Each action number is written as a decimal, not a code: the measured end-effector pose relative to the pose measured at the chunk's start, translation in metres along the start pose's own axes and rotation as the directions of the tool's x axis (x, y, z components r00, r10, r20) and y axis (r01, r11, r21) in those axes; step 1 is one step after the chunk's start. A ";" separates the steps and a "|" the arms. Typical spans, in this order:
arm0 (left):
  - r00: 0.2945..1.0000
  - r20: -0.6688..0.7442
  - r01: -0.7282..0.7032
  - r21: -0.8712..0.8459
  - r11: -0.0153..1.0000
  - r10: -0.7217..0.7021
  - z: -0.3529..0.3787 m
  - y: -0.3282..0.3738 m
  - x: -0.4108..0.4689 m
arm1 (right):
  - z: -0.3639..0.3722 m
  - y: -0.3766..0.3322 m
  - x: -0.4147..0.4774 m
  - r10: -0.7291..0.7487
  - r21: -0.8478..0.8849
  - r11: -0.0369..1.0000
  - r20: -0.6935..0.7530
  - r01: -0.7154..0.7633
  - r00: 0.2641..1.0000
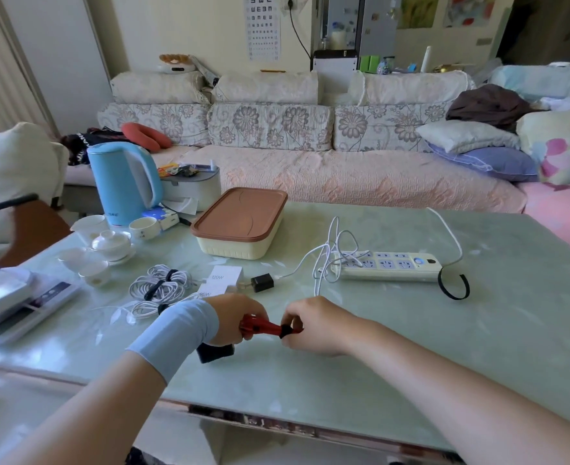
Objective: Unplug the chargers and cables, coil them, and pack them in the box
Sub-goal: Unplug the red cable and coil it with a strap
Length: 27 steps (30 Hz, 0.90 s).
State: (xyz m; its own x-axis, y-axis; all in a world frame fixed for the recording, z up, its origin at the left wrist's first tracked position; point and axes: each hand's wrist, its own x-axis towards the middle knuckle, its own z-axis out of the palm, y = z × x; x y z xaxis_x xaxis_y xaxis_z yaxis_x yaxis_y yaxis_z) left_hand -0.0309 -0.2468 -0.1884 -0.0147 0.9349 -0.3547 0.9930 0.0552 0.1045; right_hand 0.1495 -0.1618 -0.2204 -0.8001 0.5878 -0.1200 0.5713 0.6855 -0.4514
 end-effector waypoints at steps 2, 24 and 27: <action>1.000 -0.023 0.005 0.030 1.000 -0.004 0.007 -0.013 -0.011 | 0.011 -0.008 0.007 -0.043 -0.027 0.999 -0.001 0.043 0.999; 0.945 -0.304 0.002 -0.362 0.932 -0.120 -0.008 -0.027 0.008 | -0.009 0.005 0.046 -0.208 -0.168 0.976 -0.529 0.139 0.823; 0.914 -0.380 -0.007 -0.365 0.931 -0.142 -0.016 -0.010 0.039 | -0.033 0.031 0.044 -0.253 -0.374 0.926 -0.513 0.052 0.820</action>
State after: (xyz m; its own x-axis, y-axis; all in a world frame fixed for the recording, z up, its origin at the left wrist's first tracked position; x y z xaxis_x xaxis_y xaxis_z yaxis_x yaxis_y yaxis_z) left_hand -0.0431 -0.2054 -0.1880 -0.1992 0.9799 0.0135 0.8815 0.1731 0.4392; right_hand 0.1381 -0.1005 -0.2105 -0.7069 0.5293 0.4692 0.5561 0.8258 -0.0937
